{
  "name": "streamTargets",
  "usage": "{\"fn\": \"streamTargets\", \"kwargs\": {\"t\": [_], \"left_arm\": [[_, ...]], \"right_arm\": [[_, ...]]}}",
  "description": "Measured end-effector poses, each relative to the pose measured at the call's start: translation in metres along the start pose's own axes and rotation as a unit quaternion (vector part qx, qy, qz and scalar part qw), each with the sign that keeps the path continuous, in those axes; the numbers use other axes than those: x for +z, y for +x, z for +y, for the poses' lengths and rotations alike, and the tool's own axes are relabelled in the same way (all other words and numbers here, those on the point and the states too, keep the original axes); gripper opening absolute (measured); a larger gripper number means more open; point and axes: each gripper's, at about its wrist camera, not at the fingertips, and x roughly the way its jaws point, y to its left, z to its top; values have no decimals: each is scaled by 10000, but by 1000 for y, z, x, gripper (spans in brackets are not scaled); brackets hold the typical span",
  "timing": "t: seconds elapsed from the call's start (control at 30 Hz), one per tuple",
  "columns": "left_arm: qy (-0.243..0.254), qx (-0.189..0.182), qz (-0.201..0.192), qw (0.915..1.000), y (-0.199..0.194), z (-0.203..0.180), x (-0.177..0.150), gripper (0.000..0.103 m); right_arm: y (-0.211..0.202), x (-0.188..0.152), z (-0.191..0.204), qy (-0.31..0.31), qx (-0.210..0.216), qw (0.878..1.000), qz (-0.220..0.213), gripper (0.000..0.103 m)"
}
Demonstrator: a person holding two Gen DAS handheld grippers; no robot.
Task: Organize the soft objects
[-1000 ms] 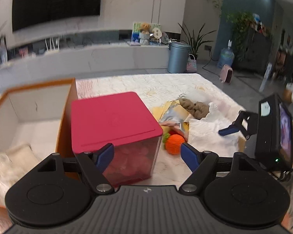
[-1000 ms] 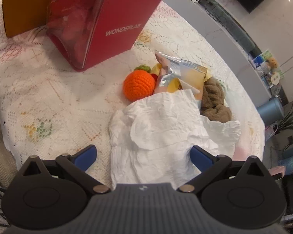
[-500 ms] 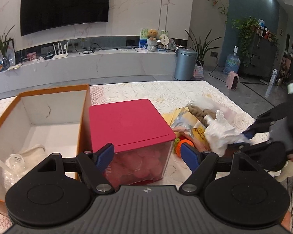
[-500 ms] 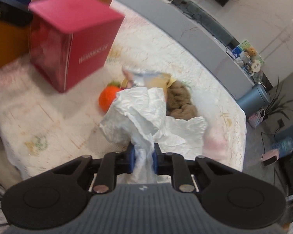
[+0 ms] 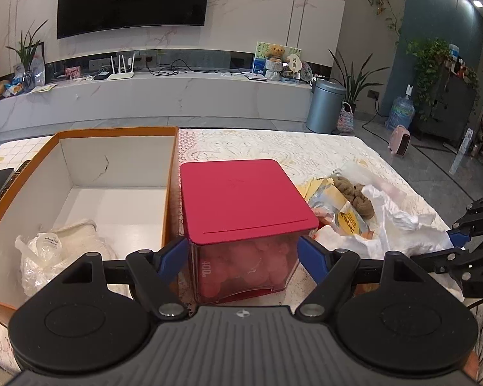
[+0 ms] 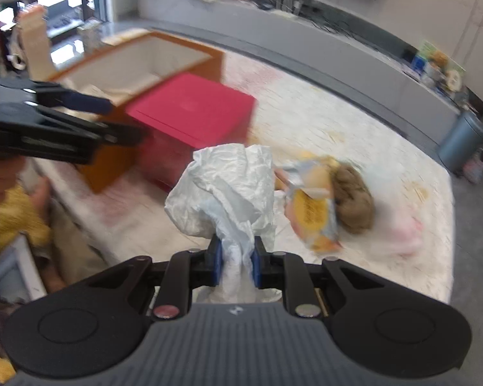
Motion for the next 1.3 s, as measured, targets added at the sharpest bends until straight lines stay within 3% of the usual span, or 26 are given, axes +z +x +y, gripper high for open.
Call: {"fn": "streamTargets", "kwargs": {"t": [0.1,0.37,0.8,1.07,1.3], "left_arm": [[-59,26,28,10000,1,2,-1,91],[-101,13,56,9999,1,5,-1,91],[-253,-2,85,9996,-2,12,0,91],[-408,-21,61,9991,-6,21,1,91],[-528,90,0,9986,-14,32,1,91]], "right_arm": [[-2,7,7,-32,-12,9999,-132,17],[-5,30,-12,211,-595,9978,-203,17],[-51,51,-25,97,-1264,9907,-498,17],[-69,53,0,111,-448,9969,-642,17],[-15,33,14,36,-134,9999,-10,17]]}}
